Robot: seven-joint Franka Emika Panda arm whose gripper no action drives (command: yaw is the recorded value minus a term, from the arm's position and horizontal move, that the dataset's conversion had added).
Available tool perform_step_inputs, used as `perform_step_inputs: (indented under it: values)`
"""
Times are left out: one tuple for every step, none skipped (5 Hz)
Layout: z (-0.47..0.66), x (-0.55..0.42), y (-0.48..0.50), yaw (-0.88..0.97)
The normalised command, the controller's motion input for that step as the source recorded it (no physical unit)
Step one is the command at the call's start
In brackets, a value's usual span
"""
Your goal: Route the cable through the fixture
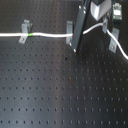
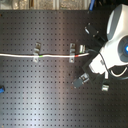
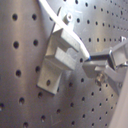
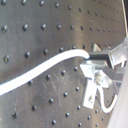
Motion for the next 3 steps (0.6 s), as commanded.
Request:
perform_step_inputs:
  values:
    - [0.00, 0.000, 0.000, -0.93]
    - [-0.16, -0.001, -0.001, -0.57]
    - [-0.17, -0.099, 0.103, 0.09]
